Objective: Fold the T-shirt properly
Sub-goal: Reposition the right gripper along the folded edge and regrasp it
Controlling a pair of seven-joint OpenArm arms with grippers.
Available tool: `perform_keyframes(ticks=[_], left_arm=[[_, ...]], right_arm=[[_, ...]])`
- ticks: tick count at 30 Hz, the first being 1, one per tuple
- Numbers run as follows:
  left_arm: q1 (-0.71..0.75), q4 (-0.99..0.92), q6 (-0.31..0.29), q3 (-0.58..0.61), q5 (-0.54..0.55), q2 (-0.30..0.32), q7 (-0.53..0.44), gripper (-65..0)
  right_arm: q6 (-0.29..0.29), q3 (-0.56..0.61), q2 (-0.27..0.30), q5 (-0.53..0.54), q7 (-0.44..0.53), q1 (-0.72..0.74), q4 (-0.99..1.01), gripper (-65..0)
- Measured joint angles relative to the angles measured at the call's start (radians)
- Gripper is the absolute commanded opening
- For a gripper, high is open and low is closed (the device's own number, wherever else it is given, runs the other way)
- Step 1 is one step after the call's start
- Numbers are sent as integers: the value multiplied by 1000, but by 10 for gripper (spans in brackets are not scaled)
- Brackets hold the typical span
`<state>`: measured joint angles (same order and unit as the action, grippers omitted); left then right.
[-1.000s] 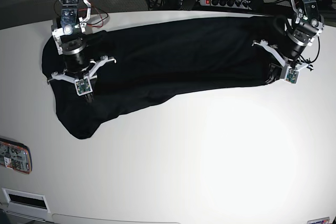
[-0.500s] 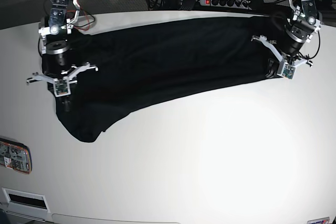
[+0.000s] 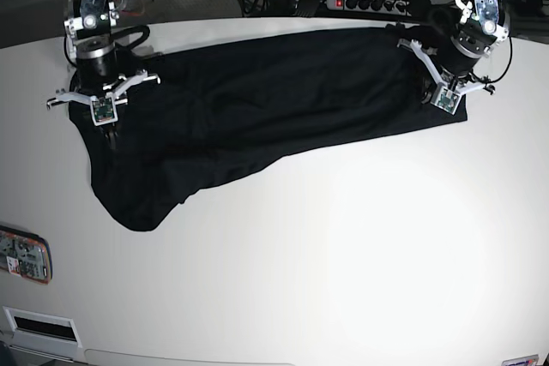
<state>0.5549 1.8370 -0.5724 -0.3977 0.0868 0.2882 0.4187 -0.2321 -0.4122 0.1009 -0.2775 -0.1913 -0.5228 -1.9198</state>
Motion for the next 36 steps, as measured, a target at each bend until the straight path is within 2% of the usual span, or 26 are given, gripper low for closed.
perform_keyframes(ticks=[1,2,6,8,9,11,17,21,27,32,36], left_arm=[[0,-3,0,0,3,0,2,-650],[0,-3,0,0,3,-2,1,-650],[0,-3,0,0,3,0,1,-650],[0,-3,0,0,3,0,1,-650],[0,-3,0,0,3,0,1,-650],[0,-3,0,0,3,0,1,-650],[0,-3,0,0,3,-5,1,-650],[0,-3,0,0,3,-5,1,-650],[0,-3,0,0,2,-17,1,-650],[0,-3,0,1,3,-25,1,-650],[0,-3,0,1,2,-23,2,-650]], right_arm=[[0,25,0,-1,-44,0,0,-650],[-10,41,-2,-1,-85,-1,0,-606],[-11,72,-3,49,-192,53,0,-359],[-8,89,2,96,-225,89,-5,-292],[-28,93,1,118,-254,99,-7,-280],[-66,95,-2,145,-330,115,-6,-278],[-58,93,1,249,-467,193,-5,-278],[-61,96,-1,256,-570,256,-2,-278],[-63,101,-4,259,-602,340,0,-278],[-65,190,-2,264,-592,391,11,-278],[-64,204,-8,266,-602,388,70,-278]])
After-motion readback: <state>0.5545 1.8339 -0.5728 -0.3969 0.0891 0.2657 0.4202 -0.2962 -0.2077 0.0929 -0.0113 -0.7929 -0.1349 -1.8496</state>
